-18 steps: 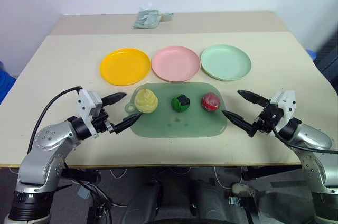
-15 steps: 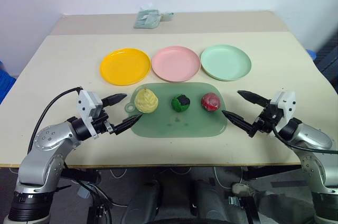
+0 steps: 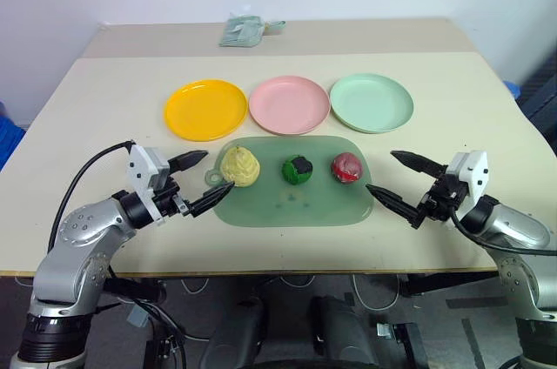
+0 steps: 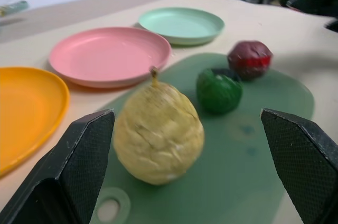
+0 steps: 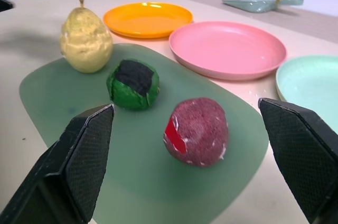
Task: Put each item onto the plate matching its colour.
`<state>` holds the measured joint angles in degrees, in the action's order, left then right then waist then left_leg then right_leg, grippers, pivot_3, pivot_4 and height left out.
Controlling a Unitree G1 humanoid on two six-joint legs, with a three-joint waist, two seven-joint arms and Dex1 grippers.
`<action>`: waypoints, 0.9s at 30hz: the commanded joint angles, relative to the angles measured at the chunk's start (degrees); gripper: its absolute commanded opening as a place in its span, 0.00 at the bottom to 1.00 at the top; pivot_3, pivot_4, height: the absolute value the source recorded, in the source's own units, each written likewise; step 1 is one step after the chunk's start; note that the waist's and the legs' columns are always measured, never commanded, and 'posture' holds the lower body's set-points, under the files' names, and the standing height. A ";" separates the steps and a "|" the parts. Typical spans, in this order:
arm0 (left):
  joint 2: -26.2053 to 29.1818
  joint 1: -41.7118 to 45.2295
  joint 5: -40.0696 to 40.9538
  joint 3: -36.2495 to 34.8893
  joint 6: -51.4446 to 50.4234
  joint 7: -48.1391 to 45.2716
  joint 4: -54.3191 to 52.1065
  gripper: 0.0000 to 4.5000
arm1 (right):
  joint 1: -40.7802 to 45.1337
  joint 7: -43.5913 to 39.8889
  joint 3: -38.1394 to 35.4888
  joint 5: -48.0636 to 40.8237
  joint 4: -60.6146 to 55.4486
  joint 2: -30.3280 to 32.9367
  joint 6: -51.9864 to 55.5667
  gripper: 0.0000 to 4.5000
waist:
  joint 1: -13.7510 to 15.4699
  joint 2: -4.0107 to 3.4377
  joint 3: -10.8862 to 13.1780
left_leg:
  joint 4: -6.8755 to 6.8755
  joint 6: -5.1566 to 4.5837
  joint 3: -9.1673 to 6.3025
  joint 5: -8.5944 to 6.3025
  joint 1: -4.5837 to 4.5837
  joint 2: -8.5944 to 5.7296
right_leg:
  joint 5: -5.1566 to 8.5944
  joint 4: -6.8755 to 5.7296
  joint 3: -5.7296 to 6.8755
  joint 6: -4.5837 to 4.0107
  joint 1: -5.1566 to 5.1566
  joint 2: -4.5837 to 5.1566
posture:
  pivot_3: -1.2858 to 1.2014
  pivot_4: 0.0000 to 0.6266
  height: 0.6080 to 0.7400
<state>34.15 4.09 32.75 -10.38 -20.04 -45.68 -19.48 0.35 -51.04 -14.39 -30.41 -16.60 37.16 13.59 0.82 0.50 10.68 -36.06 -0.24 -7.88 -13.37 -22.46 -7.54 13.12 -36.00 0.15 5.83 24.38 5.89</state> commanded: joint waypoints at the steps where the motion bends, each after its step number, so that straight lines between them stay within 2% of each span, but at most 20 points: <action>1: -0.39 2.20 2.53 -0.91 -3.20 2.46 -2.47 1.00 | 1.86 -1.50 0.85 -1.49 -3.89 -0.24 -1.70 0.99 | -0.01 0.00 0.00 | 0.00 0.00 0.00 0.00 0.00 0.00 | -0.01 0.00 0.00 0.01 0.00 0.00 | 0.52 0.24 1.00; 9: -1.04 7.63 2.31 3.62 -10.90 6.07 -1.80 1.00 | 8.06 -5.05 4.59 -3.87 -4.91 0.17 -0.71 0.99 | 0.02 0.02 0.02 | 0.00 0.01 0.01 -0.01 0.00 0.01 | -0.08 0.01 0.01 0.14 0.01 -0.03 | 0.52 0.24 1.00; 21: -3.27 12.84 -5.63 8.73 -13.59 12.52 4.74 1.00 | 7.19 -3.86 3.64 -3.52 -7.31 0.49 0.57 0.99 | 0.02 0.07 0.04 | 0.01 0.03 0.01 -0.03 -0.02 0.04 | -0.10 0.02 0.01 0.16 0.04 -0.04 | 0.52 0.24 1.00; 24: -4.64 14.13 -7.42 9.72 -12.90 13.21 6.57 0.81 | 6.62 -3.42 3.15 -3.50 -7.80 0.67 0.65 1.00 | 0.11 0.07 0.04 | -0.02 0.03 0.01 -0.03 -0.03 0.03 | -0.10 0.04 0.01 0.16 0.02 -0.04 | 0.52 0.24 1.00; 26: -5.21 14.38 -8.51 9.97 -12.26 13.35 6.88 0.61 | 6.24 -3.02 2.80 -3.41 -8.06 0.79 0.74 1.00 | 0.06 0.07 0.04 | -0.03 0.03 0.01 -0.03 -0.03 0.02 | -0.10 0.04 0.01 0.16 0.02 -0.03 | 0.52 0.24 1.00; 27: -5.36 14.39 -8.85 10.00 -12.07 13.26 6.91 0.61 | 6.14 -2.87 2.73 -3.37 -8.15 0.83 0.78 1.00 | 0.05 0.07 0.04 | -0.02 0.04 0.01 -0.03 -0.03 0.03 | -0.11 0.04 0.01 0.17 0.02 -0.04 | 0.52 0.24 1.00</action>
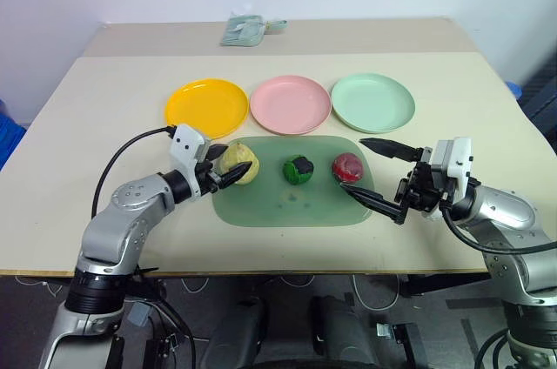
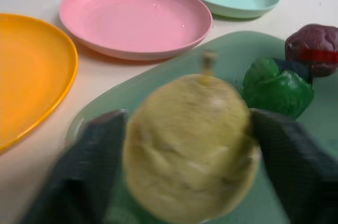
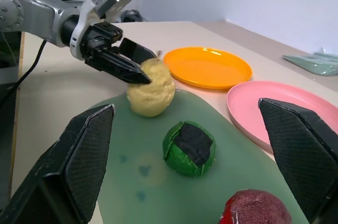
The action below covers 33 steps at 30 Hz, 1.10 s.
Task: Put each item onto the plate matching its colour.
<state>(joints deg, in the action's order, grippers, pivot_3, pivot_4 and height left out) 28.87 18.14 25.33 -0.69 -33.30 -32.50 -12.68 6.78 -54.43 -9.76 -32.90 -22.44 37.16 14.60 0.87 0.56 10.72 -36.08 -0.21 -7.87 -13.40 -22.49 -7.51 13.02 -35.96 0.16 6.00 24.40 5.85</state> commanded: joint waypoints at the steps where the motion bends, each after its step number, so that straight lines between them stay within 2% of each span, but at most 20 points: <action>1: -0.27 0.35 -1.60 0.22 1.37 0.06 0.24 0.61 | -0.40 0.62 -1.94 -0.86 -2.42 0.86 -0.20 1.00 | -0.06 0.00 0.00 | 0.01 0.00 0.00 0.00 0.00 0.00 | 0.00 0.00 0.00 0.00 0.00 0.00 | 0.52 0.24 1.00; 5: -1.16 1.16 -2.79 -0.68 2.97 0.81 1.35 0.61 | -0.75 1.11 -1.92 -0.89 -2.85 0.92 -0.10 1.00 | -0.03 0.00 0.00 | 0.01 0.00 0.00 0.00 0.00 0.01 | -0.01 -0.01 0.00 0.00 0.01 -0.01 | 0.52 0.24 1.00; 9: -4.23 12.76 -5.13 -8.39 3.37 13.38 14.92 0.61 | 0.59 2.34 -1.57 -0.02 -2.09 0.44 -0.67 1.00 | 0.41 0.15 0.08 | -0.09 0.02 -0.03 0.01 -0.01 0.02 | -0.03 -0.04 0.03 -0.02 0.00 -0.05 | 0.52 0.24 1.00; 13: -7.54 24.31 -10.30 -9.10 11.61 21.94 30.44 0.61 | 2.53 3.54 -0.40 1.61 -0.28 -0.42 -1.74 1.00 | 0.95 0.19 0.10 | -0.08 0.04 0.01 0.03 -0.01 0.05 | -0.11 -0.01 0.03 0.05 0.01 -0.12 | 0.52 0.24 1.00; 20: -14.19 37.00 -13.58 -10.21 25.52 25.90 54.10 0.61 | 5.37 4.28 0.33 1.80 1.50 -0.78 -0.96 1.00 | 1.47 0.25 0.10 | -0.11 0.07 0.08 0.02 -0.11 -0.07 | -0.24 0.17 0.03 0.24 0.00 -0.14 | 0.52 0.24 1.00; 25: -14.78 42.36 -13.46 -12.61 33.28 28.10 68.31 0.61 | 6.29 5.09 1.03 2.89 2.05 -1.40 -1.63 1.00 | 1.11 0.29 0.12 | -0.13 0.05 0.11 0.01 -0.22 -0.06 | -0.28 0.21 0.02 0.29 0.10 -0.15 | 0.52 0.24 1.00; 28: -14.28 44.45 -13.82 -12.93 36.36 27.61 72.11 0.80 | 6.40 5.84 1.46 3.54 1.76 -1.98 -2.04 1.00 | 1.15 0.28 0.12 | -0.12 0.02 0.12 -0.01 -0.21 -0.02 | -0.28 0.19 0.02 0.29 0.13 -0.19 | 0.52 0.24 1.00; 30: -14.20 45.44 -13.58 -13.23 37.27 26.67 72.97 0.99 | 6.55 6.33 1.48 3.70 1.59 -2.31 -2.02 1.00 | 1.29 0.29 0.12 | -0.15 0.01 0.12 -0.02 -0.22 -0.03 | -0.29 0.18 0.02 0.28 0.12 -0.19 | 0.52 0.24 1.00; 33: -14.03 45.33 -13.41 -13.34 38.39 26.14 71.91 0.99 | 6.63 6.79 1.70 3.99 1.37 -2.51 -1.97 1.00 | 1.34 0.29 0.12 | -0.18 -0.02 0.12 -0.03 -0.22 -0.05 | -0.34 0.18 0.01 0.30 0.09 -0.19 | 0.52 0.24 1.00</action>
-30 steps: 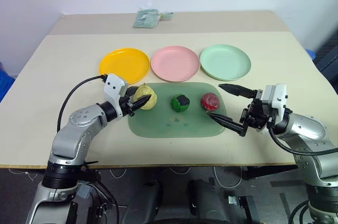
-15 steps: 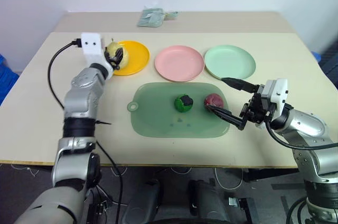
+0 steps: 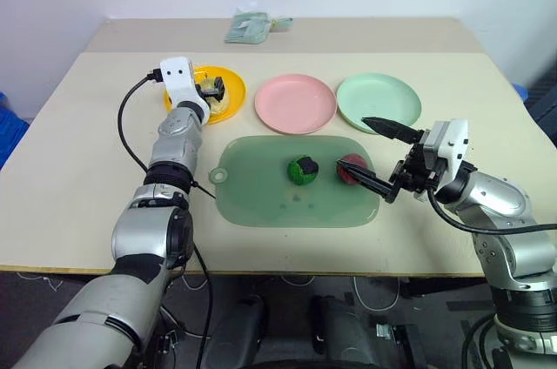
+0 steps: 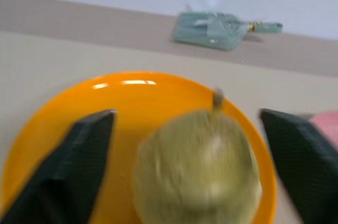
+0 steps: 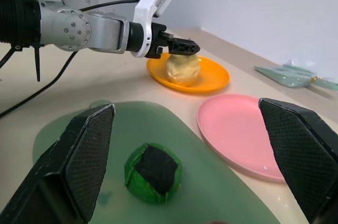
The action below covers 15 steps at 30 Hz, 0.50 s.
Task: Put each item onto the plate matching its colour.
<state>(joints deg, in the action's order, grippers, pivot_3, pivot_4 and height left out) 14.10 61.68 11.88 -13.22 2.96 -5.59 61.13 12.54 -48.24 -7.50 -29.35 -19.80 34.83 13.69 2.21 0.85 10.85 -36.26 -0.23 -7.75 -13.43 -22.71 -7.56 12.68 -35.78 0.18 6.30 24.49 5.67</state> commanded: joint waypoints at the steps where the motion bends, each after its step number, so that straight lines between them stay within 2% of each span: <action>1: 0.93 0.99 0.16 -0.52 2.02 -1.80 -3.87 0.99 | 1.14 0.93 -0.27 0.71 -1.15 -0.23 -0.95 1.00 | -0.01 0.00 0.00 | -0.02 0.00 0.00 0.00 0.00 0.00 | -0.01 0.00 0.00 -0.01 0.00 0.00 | 0.52 0.24 1.00; 3: 1.24 -1.18 0.77 -0.01 1.00 -4.42 -8.65 0.99 | 1.40 1.43 0.26 1.04 -1.25 -0.37 -0.69 1.00 | -0.07 0.00 0.00 | -0.03 -0.01 0.00 0.00 0.00 0.00 | -0.04 -0.01 0.00 -0.02 0.00 -0.01 | 0.52 0.24 1.00; 8: 1.35 -14.16 10.26 0.63 -8.92 -18.19 -35.13 0.99 | 2.85 2.97 3.79 2.91 -0.81 -1.30 1.30 1.00 | -1.58 -0.02 -0.01 | 0.02 0.09 0.05 0.05 0.07 0.05 | -0.06 -0.11 -0.09 -0.06 0.01 -0.02 | 0.52 0.24 1.00; 11: 4.89 -22.98 16.44 1.75 -17.33 -27.20 -48.88 0.99 | 5.18 4.76 7.38 4.83 -0.55 -1.99 4.57 1.00 | -2.39 -0.02 -0.01 | 0.01 0.09 0.07 0.05 0.08 0.08 | -0.08 -0.18 -0.14 -0.10 0.07 -0.03 | 0.52 0.24 1.00; 15: 10.57 -31.07 21.13 1.83 -23.27 -36.44 -57.40 0.99 | 9.69 6.92 11.35 6.15 0.10 -3.30 10.58 1.00 | -2.88 -0.04 -0.02 | 0.04 0.07 0.04 0.04 0.13 0.17 | -0.13 -0.23 -0.16 -0.22 0.09 -0.08 | 0.52 0.24 1.00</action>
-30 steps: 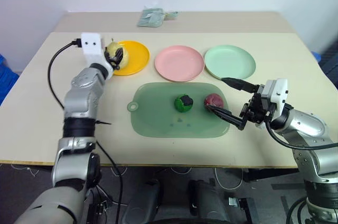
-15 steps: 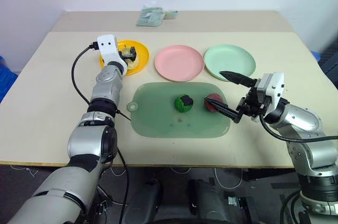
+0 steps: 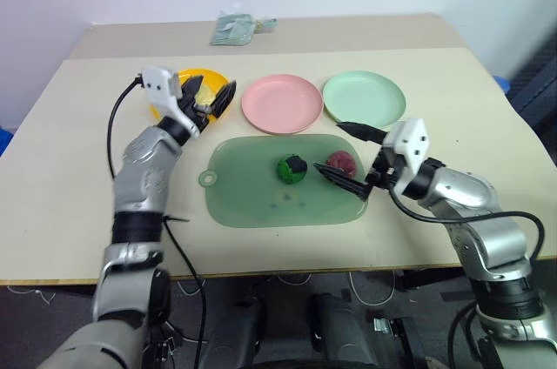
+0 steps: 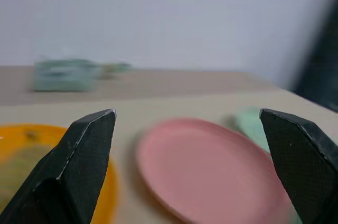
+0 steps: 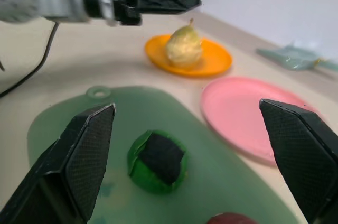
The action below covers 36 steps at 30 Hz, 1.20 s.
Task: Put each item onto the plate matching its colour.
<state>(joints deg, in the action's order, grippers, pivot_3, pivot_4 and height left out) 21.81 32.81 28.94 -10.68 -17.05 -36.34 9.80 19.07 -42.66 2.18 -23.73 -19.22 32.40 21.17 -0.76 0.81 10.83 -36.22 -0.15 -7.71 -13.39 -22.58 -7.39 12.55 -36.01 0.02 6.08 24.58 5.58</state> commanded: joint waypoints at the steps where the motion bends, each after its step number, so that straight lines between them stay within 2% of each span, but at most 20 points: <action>1: 4.09 -3.67 5.16 -0.85 -4.45 -7.57 -7.50 0.99 | 4.28 1.74 2.64 1.02 -0.23 -1.05 4.66 1.00 | 0.02 -0.01 0.00 | 0.00 0.01 0.00 0.01 0.00 0.01 | 0.00 0.00 0.00 -0.01 0.00 0.00 | 0.52 0.24 1.00; 4: 8.25 -8.21 5.86 -0.48 -4.88 -13.07 -11.23 0.99 | 7.59 2.05 5.13 1.78 1.36 -2.44 7.67 1.00 | 0.11 -0.01 0.00 | 0.03 0.01 0.00 0.00 0.02 0.02 | 0.00 0.02 0.00 -0.03 -0.01 0.00 | 0.52 0.24 1.00; 7: 10.16 -11.13 5.98 0.38 -4.64 -16.48 -14.04 0.99 | 9.58 1.99 6.46 3.01 3.80 -3.48 8.34 1.00 | 0.54 -0.01 0.00 | 0.05 -0.01 -0.01 -0.01 0.01 0.01 | 0.00 0.06 0.00 -0.03 -0.02 0.00 | 0.52 0.24 1.00; 16: 11.75 -18.48 6.17 0.50 -5.17 -18.75 -20.98 0.99 | 9.99 -0.54 9.06 4.63 5.55 -3.12 10.80 1.00 | 1.09 -0.02 0.00 | 0.08 -0.02 0.00 -0.02 0.01 0.04 | 0.00 0.11 0.00 -0.04 -0.01 0.01 | 0.52 0.24 1.00; 23: 13.30 -23.28 7.10 -0.13 -5.18 -20.08 -26.85 0.99 | 14.45 1.70 11.97 8.69 12.75 -6.27 14.50 1.00 | 1.05 -0.03 0.01 | 0.10 -0.02 0.02 -0.02 0.02 0.06 | 0.00 0.14 -0.01 -0.06 -0.01 0.00 | 0.52 0.24 1.00; 31: 17.54 -30.53 8.92 -3.22 -2.76 -27.28 -28.22 0.99 | 18.39 0.76 14.02 11.77 18.51 -7.08 16.91 1.00 | 1.01 -0.05 0.01 | 0.15 -0.02 0.05 -0.02 0.02 0.08 | 0.00 0.19 -0.01 -0.08 0.02 0.00 | 0.52 0.24 1.00; 34: 18.12 -31.85 8.92 -4.05 -1.68 -28.27 -27.96 1.00 | 18.82 -0.19 14.25 12.31 19.26 -7.07 17.43 0.81 | 1.19 -0.05 0.01 | 0.15 -0.02 0.05 -0.03 0.01 0.08 | 0.05 0.20 -0.01 -0.15 0.01 0.00 | 0.52 0.24 1.00; 36: 18.23 -32.32 8.89 -4.36 -1.19 -28.53 -27.84 1.00 | 18.95 -0.77 14.30 12.31 19.42 -7.10 17.85 0.60 | 1.21 -0.05 0.01 | 0.15 -0.02 0.05 -0.03 0.01 0.08 | 0.08 0.22 -0.01 -0.22 0.00 0.01 | 0.52 0.24 1.00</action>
<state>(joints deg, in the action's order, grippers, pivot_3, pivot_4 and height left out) 39.46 0.54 36.89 -13.18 -19.54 -64.23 -16.44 36.60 -42.81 16.65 -11.50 0.48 25.42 38.74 0.44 0.76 10.84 -36.07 -0.17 -7.66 -13.42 -22.57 -7.31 12.63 -35.77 0.01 5.85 24.58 5.59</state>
